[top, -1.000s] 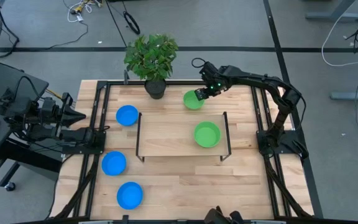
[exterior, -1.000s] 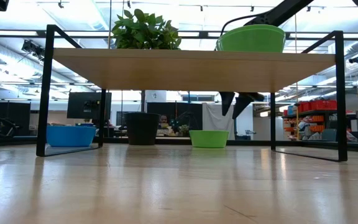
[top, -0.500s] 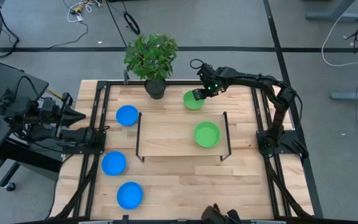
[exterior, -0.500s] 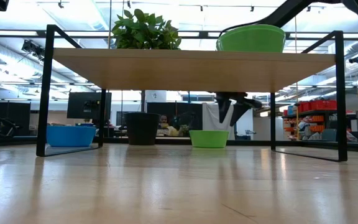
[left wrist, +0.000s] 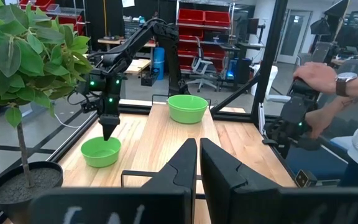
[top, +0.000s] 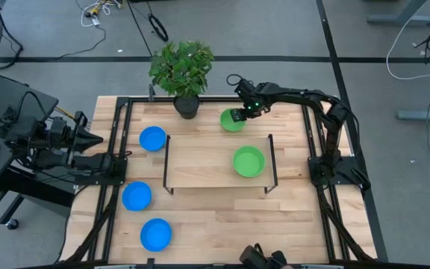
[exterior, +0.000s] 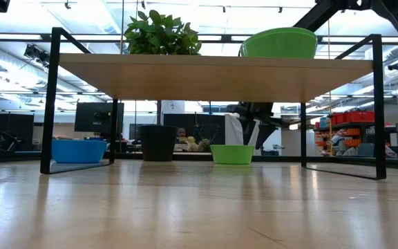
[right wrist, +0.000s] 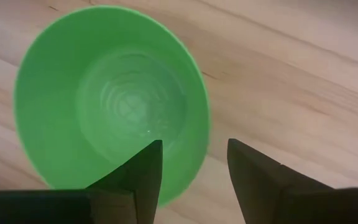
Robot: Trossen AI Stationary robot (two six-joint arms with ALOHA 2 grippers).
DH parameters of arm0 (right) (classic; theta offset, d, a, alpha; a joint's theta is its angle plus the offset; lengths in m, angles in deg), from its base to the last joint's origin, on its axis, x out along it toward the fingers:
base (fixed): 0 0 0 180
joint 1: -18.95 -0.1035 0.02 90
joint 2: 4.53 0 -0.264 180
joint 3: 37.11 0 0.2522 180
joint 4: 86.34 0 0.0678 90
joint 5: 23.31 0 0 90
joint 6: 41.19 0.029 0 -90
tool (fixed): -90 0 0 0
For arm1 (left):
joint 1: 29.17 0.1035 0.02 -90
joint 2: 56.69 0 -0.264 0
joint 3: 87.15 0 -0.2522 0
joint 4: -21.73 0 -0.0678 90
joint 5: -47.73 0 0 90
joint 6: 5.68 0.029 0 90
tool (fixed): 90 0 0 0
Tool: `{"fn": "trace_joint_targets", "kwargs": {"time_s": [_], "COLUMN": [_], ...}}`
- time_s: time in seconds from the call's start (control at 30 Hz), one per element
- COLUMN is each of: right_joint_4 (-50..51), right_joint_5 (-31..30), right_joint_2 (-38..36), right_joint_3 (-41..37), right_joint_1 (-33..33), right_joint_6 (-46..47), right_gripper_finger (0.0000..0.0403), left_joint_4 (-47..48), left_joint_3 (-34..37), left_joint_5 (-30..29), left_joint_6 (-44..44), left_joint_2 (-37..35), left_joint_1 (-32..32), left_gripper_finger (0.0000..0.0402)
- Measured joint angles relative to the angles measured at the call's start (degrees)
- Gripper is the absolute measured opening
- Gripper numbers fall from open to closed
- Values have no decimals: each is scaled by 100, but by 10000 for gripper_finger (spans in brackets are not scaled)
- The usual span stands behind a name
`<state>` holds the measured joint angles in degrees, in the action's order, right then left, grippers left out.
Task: Pick & Place Mini bowls
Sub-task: Stack the green bowl on the green bowls on the shelf
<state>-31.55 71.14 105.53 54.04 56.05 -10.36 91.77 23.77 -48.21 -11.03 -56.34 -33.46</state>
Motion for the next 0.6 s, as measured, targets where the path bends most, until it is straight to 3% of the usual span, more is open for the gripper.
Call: {"fn": "trace_joint_targets", "kwargs": {"time_s": [0.23,0.6], "right_joint_4": [13,20], "right_joint_5": [-97,-97], "right_joint_2": [32,32], "right_joint_3": [0,0], "right_joint_1": [0,0], "right_joint_6": [0,0], "right_gripper_finger": [173,101], "left_joint_4": [2,2], "left_joint_3": [-1,0], "left_joint_5": [-2,0], "left_joint_6": [0,-1], "left_joint_2": [1,-1], "left_joint_1": [-2,0], "left_gripper_finger": [23,23]}}
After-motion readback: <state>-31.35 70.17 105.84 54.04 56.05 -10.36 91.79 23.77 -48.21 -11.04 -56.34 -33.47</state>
